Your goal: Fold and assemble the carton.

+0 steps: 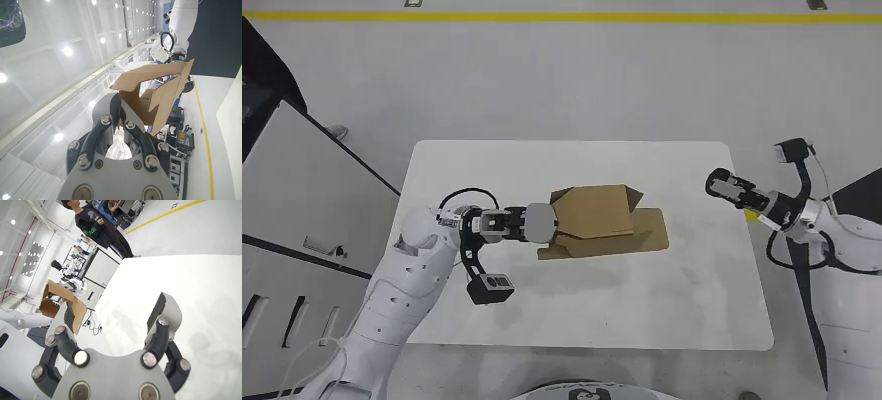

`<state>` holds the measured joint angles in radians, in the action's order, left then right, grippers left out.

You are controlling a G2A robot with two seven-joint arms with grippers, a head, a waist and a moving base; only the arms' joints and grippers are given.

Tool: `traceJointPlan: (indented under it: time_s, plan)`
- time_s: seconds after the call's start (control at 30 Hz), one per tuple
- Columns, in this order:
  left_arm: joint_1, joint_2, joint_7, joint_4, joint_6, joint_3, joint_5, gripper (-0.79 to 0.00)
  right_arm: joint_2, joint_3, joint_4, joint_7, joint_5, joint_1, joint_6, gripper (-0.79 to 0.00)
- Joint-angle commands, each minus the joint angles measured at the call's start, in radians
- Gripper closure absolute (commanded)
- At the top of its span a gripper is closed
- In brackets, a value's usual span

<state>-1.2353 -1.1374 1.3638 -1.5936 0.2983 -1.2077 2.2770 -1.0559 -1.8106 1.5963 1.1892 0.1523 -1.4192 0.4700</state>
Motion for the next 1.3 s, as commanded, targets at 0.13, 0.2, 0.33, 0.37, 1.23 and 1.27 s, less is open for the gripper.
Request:
traceJointPlan:
  time_s: [0.13,0.2,0.33,0.37,1.23,1.27]
  plan:
    - [-0.006,0.007,-0.006,0.005,-0.009,-0.008,0.040,0.000,-0.002,0.052,-0.047,0.128,0.340,0.015,-0.210,-0.785]
    - [-0.006,0.010,0.015,0.014,-0.007,-0.016,0.037,0.000,0.000,0.073,-0.073,0.196,0.420,0.038,-0.284,-0.785]
    - [-0.007,0.014,0.042,0.033,0.003,-0.023,0.029,0.000,0.005,0.109,-0.115,0.289,0.482,0.091,-0.369,-0.785]
    - [-0.006,0.015,0.044,0.039,0.006,-0.023,0.028,0.000,0.004,0.123,-0.129,0.307,0.508,0.098,-0.393,-0.785]
    - [-0.013,0.023,0.018,0.032,0.034,-0.019,0.045,0.000,-0.002,0.287,-0.135,0.347,0.788,0.137,-0.665,-0.785]
    - [-0.013,0.023,0.018,0.032,0.034,-0.019,0.045,0.000,-0.002,0.287,-0.135,0.347,0.788,0.137,-0.665,-0.785]
